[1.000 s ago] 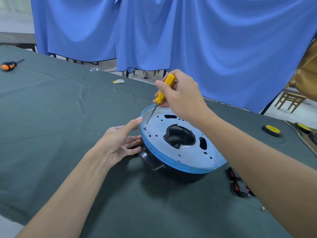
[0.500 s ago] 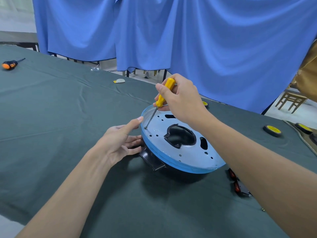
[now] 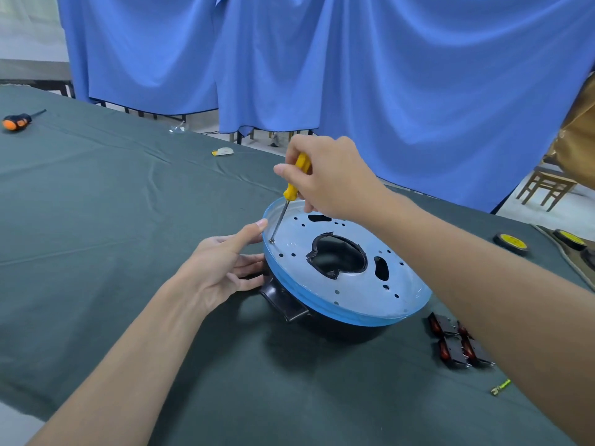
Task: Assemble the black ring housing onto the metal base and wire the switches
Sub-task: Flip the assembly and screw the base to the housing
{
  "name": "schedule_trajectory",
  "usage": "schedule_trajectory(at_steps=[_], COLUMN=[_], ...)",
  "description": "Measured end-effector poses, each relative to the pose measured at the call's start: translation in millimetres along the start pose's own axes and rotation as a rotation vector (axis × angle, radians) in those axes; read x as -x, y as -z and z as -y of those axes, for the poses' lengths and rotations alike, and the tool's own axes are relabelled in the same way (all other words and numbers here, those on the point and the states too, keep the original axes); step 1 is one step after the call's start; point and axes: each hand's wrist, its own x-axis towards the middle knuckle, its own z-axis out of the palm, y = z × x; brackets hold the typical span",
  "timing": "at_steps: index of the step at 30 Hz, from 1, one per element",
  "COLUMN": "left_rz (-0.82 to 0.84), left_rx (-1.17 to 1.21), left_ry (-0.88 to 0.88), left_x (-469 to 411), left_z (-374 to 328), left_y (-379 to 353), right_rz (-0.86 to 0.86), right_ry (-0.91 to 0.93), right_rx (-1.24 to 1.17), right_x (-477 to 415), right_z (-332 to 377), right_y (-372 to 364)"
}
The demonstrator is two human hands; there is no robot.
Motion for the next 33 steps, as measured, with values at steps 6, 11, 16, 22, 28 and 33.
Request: schedule_trajectory(at_steps=[6,11,16,22,28,33], left_rz=[-0.011,-0.026,-0.019,-0.03,-0.04,-0.046], left_rx=[-0.012,0.001,0.009,0.008,0.004,0.007], left_ry=[0.008,0.004,0.007,0.009,0.008,0.012], left_x=[1,3,4,6,6,7], left_z=[-1,0,0,1,1,1], left_y=[0,-1,-1,0,-1,-2], right_rz=[0.061,0.138,0.411,0.376,0.587,0.419], right_ry=[-0.065,-0.137,-0.126,-0.209,-0.222,-0.014], right_rx=[0.236,0.322,0.407,0.244,0.293,0.355], right_x=[-21,-28,-33,-28,-32,-29], right_z=[23,39,47,39,43,41], right_y=[-5,2,23,20,35,23])
